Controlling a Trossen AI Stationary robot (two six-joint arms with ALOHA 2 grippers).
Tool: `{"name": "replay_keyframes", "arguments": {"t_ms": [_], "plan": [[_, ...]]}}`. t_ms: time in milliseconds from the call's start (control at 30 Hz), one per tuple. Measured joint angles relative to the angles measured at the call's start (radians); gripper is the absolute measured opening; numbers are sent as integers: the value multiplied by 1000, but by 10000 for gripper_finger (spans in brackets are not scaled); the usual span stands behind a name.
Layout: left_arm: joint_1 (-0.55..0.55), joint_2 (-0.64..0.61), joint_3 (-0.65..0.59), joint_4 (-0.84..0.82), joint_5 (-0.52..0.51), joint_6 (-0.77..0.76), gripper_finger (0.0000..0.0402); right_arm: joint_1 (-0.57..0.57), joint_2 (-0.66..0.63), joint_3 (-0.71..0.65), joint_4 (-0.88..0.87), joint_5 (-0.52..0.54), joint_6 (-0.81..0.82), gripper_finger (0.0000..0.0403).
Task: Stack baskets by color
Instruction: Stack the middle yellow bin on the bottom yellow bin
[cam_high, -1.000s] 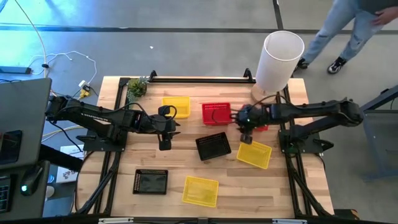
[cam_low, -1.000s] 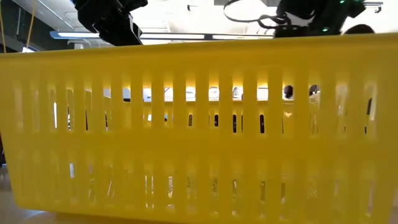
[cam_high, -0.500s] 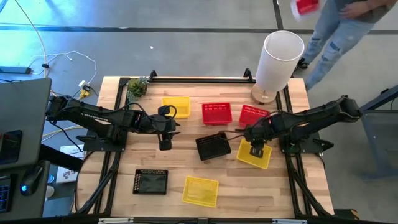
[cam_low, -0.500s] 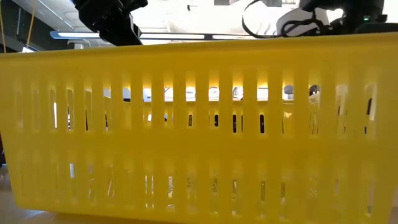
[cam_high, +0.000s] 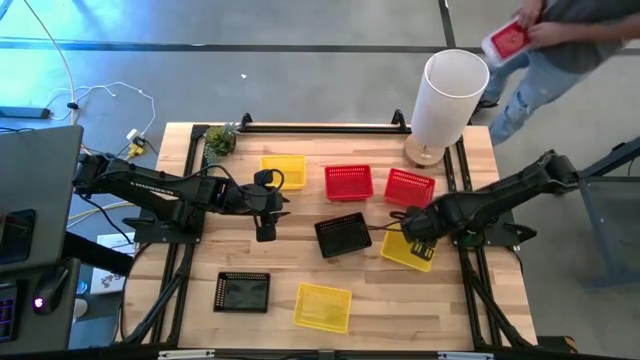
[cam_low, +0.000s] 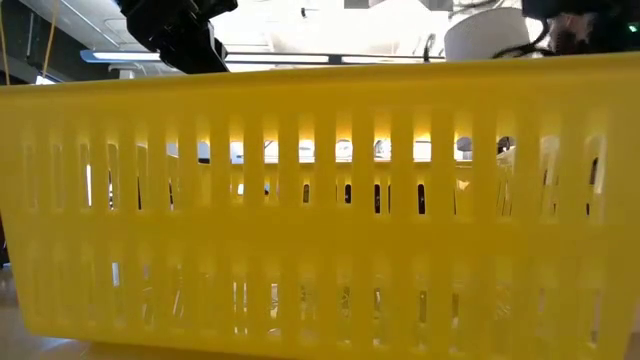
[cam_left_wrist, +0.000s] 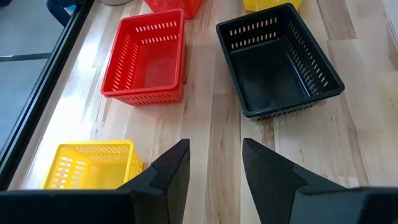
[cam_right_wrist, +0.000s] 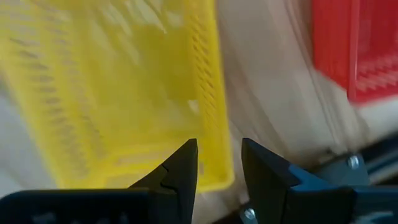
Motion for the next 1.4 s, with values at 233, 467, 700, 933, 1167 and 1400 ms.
{"name": "replay_keyframes", "arguments": {"t_ms": [233, 467, 700, 933, 1167, 1400], "plan": [[0, 0, 0, 0, 0, 0, 133, 48, 1, -123, 62, -14, 58, 110], [0, 0, 0, 2, 0, 0, 133, 68, 0, -143, 75, 12, 89, 90], [0, 0, 0, 3, -2, 0, 133, 68, 0, -143, 87, 20, 87, 9], [0, 0, 0, 3, -4, 0, 133, 68, 0, -141, 125, 44, 67, 5], [0, 0, 0, 3, -4, -3, 133, 81, 1, -40, 45, 65, 71, 2], [0, 0, 0, 3, -4, -53, 133, 127, 1, 137, -156, 137, 124, 1]]}}
